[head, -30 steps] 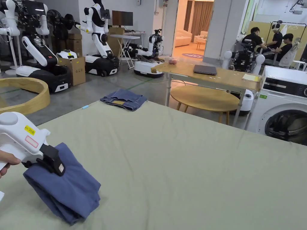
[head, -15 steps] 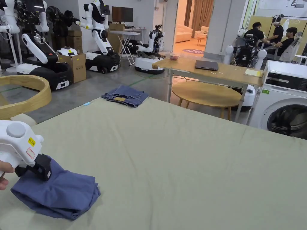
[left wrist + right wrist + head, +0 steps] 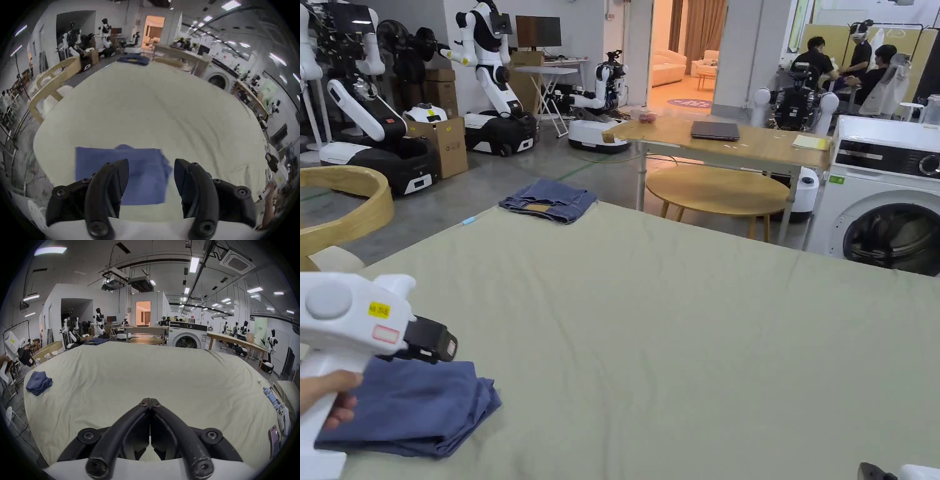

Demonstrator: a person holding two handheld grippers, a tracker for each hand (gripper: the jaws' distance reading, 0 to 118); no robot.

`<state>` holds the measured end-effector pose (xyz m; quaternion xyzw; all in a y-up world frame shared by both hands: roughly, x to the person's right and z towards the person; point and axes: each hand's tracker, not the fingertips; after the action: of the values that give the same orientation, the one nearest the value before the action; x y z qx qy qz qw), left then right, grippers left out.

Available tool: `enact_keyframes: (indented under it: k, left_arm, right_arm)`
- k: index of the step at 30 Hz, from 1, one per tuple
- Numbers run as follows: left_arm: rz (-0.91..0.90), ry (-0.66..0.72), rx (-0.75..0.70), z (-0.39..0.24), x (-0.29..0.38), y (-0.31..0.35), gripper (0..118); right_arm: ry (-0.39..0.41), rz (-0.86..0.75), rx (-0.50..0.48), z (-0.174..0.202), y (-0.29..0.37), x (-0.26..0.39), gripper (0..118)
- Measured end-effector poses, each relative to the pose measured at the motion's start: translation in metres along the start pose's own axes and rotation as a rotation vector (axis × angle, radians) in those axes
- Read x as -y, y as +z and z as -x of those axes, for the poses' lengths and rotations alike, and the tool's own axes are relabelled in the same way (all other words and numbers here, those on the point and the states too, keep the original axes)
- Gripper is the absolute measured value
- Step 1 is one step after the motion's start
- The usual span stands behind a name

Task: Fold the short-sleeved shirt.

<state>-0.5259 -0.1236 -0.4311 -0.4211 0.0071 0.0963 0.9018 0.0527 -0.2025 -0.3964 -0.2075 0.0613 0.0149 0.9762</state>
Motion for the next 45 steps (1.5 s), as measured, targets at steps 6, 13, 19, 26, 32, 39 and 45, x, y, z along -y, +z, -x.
enact_keyframes:
  k: [6,13,19,26,32,39,45]
  left_arm:
    - [-0.222,-0.075,-0.003,-0.070,0.040,-0.010,58]
    - [-0.457,-0.105,-0.074,-0.139,0.062,-0.017,58]
    - [-0.557,-0.130,-0.053,-0.202,0.078,-0.019,35]
    - [-0.665,-0.194,0.037,-0.277,0.088,-0.016,15]
    - [-0.662,-0.265,0.092,-0.325,0.090,-0.024,0]
    - [-0.686,-0.280,0.082,-0.343,0.101,-0.028,0]
    - [-0.701,-0.210,0.067,-0.329,0.100,-0.027,0]
  right_arm:
    - [-0.024,-0.017,0.002,-0.004,0.006,-0.003,0]
    - [-0.042,-0.038,0.013,-0.015,0.012,-0.012,0]
    - [-0.066,-0.068,0.044,-0.029,0.019,-0.015,0]
    - [-0.099,-0.126,0.095,-0.043,0.029,-0.023,0]
    - [-0.106,-0.174,0.142,-0.052,0.038,-0.027,0]
    - [-0.115,-0.201,0.176,-0.054,0.043,-0.026,0]
    - [-0.099,-0.219,0.189,-0.052,0.042,-0.029,0]
